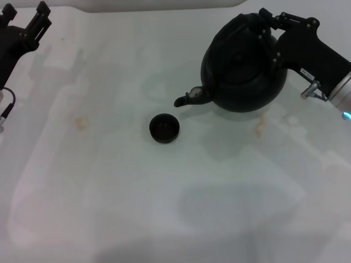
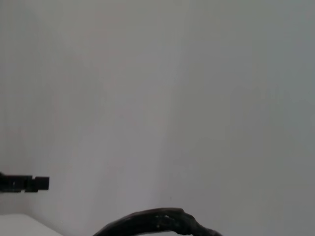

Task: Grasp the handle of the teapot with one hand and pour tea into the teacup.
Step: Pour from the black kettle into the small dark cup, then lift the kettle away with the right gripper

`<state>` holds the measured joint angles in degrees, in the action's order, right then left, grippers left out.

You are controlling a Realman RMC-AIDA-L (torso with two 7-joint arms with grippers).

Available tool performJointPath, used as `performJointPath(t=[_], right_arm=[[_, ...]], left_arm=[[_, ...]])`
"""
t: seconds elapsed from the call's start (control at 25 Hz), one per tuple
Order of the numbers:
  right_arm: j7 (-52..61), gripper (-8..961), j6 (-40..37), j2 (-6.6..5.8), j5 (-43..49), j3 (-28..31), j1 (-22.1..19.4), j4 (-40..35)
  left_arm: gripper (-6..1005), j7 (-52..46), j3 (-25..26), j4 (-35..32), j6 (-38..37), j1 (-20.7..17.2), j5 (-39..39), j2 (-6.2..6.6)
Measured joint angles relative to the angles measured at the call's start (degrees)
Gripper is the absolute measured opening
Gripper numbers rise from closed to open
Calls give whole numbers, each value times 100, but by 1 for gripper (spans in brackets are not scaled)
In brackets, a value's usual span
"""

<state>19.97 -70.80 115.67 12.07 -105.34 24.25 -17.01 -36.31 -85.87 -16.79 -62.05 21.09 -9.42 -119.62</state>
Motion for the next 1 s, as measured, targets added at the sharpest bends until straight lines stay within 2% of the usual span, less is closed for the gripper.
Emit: performJointPath(t=[1.0], right_arm=[[-1336,150,49,34,-54,-307,7,-170]], left_arm=[[834,-22,-9,78,-3,-5,-4,-9]])
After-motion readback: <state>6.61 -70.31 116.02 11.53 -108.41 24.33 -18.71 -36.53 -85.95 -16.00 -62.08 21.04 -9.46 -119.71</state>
